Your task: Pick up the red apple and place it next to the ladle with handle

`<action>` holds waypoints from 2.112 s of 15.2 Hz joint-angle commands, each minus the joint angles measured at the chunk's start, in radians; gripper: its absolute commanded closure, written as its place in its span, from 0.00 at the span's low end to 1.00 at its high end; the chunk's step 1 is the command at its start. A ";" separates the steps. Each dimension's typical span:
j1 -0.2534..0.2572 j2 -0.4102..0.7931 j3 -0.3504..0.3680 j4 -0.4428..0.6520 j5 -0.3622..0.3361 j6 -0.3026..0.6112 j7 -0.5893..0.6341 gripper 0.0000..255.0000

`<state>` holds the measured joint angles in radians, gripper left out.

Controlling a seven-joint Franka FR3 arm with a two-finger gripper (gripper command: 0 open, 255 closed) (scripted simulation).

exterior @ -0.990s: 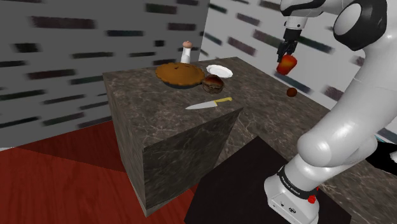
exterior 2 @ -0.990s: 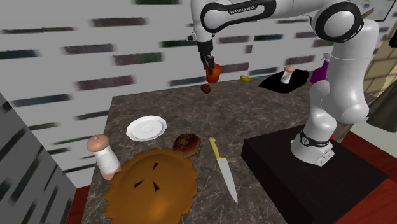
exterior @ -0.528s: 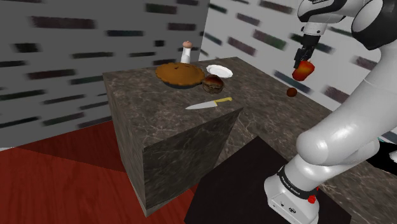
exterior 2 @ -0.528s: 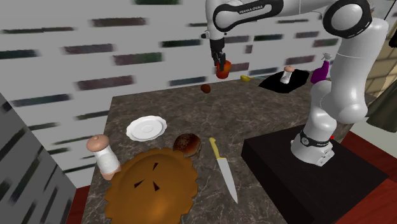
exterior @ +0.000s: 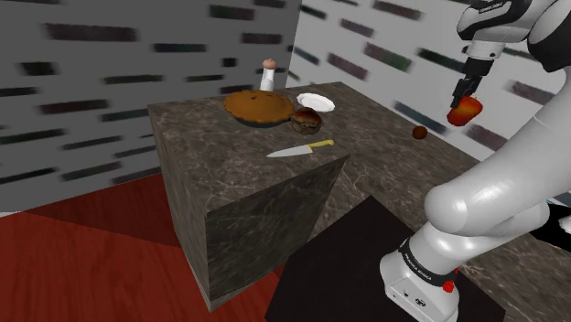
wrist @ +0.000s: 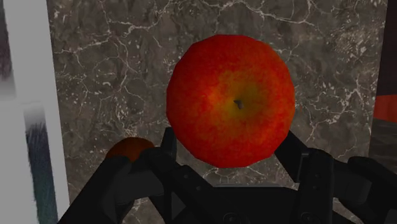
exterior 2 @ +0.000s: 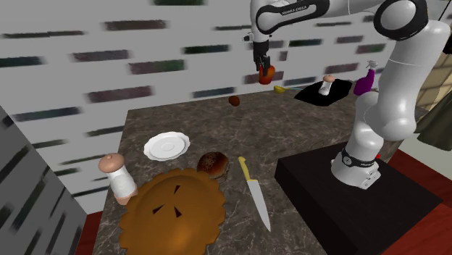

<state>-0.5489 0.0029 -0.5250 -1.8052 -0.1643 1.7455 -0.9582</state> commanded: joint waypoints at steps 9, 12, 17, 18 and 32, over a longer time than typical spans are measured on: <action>-0.123 0.011 -0.123 0.001 -0.004 0.049 -0.241 1.00; -0.163 0.039 -0.160 0.024 0.013 0.061 -0.322 1.00; -0.184 0.059 -0.175 -0.012 0.024 0.118 -0.352 1.00; -0.184 0.061 -0.176 -0.023 0.025 0.131 -0.351 1.00; -0.194 0.115 -0.176 -0.161 0.053 0.312 -0.350 1.00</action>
<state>-0.7422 0.1101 -0.7014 -1.9559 -0.1155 2.0400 -1.3073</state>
